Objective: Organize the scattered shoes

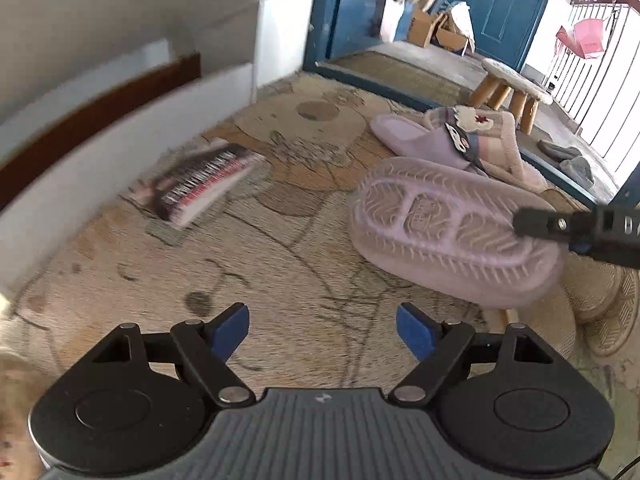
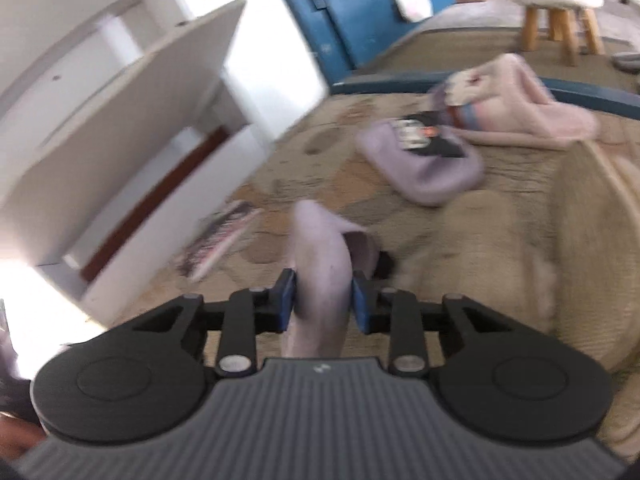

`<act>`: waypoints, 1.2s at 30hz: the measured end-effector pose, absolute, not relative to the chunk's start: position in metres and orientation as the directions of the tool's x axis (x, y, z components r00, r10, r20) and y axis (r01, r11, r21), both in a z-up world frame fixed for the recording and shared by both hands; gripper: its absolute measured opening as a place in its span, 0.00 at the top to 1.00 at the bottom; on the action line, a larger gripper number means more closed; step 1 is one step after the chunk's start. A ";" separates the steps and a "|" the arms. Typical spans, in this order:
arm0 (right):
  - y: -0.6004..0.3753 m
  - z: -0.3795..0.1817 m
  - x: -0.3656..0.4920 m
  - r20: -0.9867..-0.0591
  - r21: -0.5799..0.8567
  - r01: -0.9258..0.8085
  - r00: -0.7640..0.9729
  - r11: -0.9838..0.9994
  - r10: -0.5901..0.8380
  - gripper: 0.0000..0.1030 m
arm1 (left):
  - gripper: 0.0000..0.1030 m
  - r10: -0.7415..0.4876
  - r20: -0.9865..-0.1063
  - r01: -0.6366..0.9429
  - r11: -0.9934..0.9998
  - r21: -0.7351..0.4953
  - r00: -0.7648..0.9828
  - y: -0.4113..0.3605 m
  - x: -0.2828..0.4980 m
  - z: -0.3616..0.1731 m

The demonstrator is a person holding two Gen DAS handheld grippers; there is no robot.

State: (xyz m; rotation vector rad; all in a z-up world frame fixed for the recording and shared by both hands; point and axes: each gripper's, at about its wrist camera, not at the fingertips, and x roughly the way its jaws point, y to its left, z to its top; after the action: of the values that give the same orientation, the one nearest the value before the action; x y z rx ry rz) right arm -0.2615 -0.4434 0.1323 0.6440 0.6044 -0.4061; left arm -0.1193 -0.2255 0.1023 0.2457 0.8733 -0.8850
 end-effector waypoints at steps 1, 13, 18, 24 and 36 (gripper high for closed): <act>-0.440 0.134 -0.256 -0.628 0.450 0.505 0.765 0.737 -0.140 0.72 | 0.19 -0.576 -0.752 0.756 0.634 -0.164 0.321 -0.219 -0.118 0.103; -0.396 0.154 -0.179 -0.487 0.507 0.219 0.871 0.834 0.067 0.08 | 0.20 -0.503 -0.779 0.650 0.742 -0.166 0.375 -0.161 -0.095 0.105; -0.420 0.136 -0.198 -0.570 0.452 0.377 0.819 0.809 -0.063 0.06 | 0.19 -0.530 -0.759 0.643 0.740 -0.196 0.378 -0.166 -0.088 0.109; -0.441 0.124 -0.220 -0.601 0.446 0.468 0.788 0.763 -0.132 0.03 | 0.19 -0.612 -0.703 0.653 0.705 -0.277 0.362 -0.221 -0.082 0.101; -0.455 0.115 -0.238 -0.620 0.455 0.514 0.769 0.727 -0.156 0.00 | 0.79 -0.620 -0.704 0.571 0.735 -0.366 0.347 -0.289 -0.055 0.053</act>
State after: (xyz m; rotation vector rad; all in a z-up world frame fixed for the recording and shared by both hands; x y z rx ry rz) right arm -0.2381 -0.4551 0.1155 0.6597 0.5869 -0.3939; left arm -0.0555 -0.2890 0.0534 -0.0591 0.9393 -0.7725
